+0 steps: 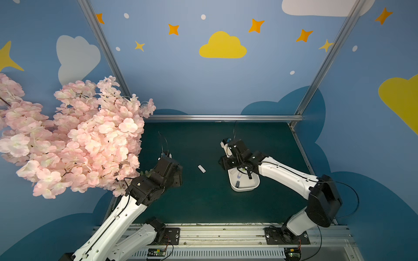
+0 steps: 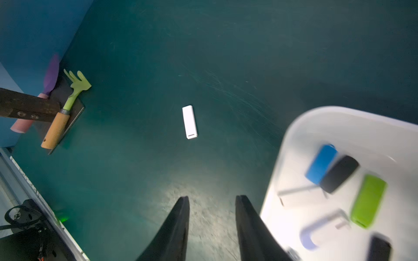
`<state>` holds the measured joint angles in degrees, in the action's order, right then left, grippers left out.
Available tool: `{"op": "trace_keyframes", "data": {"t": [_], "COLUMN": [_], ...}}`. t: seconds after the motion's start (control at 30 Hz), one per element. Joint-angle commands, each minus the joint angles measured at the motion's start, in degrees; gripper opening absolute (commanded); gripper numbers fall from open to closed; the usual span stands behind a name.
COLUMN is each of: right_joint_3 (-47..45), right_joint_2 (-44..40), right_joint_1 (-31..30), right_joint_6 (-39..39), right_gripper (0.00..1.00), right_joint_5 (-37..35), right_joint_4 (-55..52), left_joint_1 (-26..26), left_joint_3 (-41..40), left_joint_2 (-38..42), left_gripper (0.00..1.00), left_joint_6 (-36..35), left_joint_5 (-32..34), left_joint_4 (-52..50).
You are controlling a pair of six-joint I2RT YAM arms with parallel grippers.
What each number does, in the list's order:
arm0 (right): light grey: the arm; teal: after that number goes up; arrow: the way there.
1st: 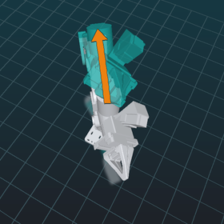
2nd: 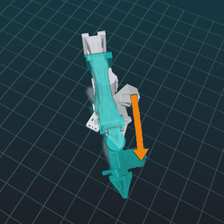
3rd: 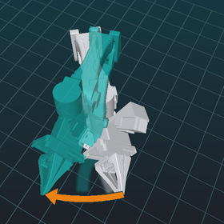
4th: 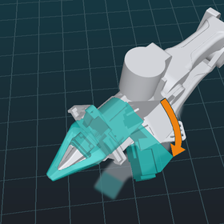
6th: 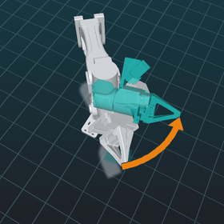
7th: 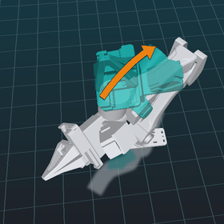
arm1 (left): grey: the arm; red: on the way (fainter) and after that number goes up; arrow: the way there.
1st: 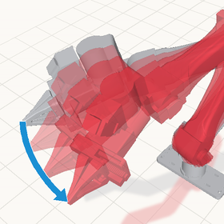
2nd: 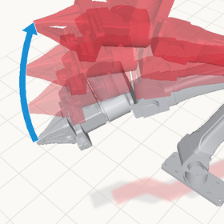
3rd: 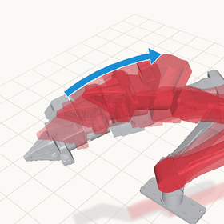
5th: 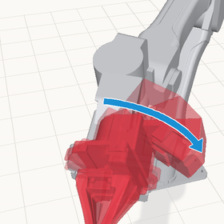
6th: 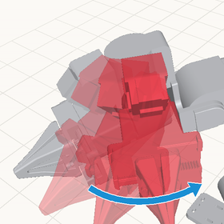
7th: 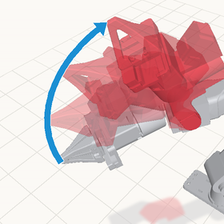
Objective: Put the usb flash drive into the storage box
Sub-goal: Pick up the USB flash from the center of the board.
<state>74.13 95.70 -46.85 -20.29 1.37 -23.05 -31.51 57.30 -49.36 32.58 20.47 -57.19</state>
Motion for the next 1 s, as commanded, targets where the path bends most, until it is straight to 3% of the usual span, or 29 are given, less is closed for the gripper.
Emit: {"op": "trace_keyframes", "data": {"t": [0.0, 0.2, 0.43, 0.97], "right_joint_3": [7.4, 22.5, 32.7, 40.9], "right_joint_2": [9.4, 23.9, 33.8, 42.9], "right_joint_1": [-2.0, -3.5, -4.6, -6.6], "right_joint_6": [1.5, 3.7, 5.0, 7.6], "right_gripper": [0.39, 0.36, 0.39, 0.38], "right_joint_5": [1.2, 2.1, 1.8, -0.8], "right_joint_4": [-8.1, -15.0, -18.4, -21.0], "left_joint_1": [0.0, -0.1, -0.1, -0.1], "left_joint_3": [-0.5, -1.2, -2.2, -2.1], "left_joint_2": [0.4, 2.0, 5.0, 4.4], "left_gripper": [0.68, 0.68, 0.7, 0.7], "left_joint_6": [-1.3, -1.4, -1.9, -1.9], "left_joint_5": [-1.4, -2.2, -3.3, -3.1], "left_joint_4": [-0.7, 0.1, 1.4, 1.2]}}
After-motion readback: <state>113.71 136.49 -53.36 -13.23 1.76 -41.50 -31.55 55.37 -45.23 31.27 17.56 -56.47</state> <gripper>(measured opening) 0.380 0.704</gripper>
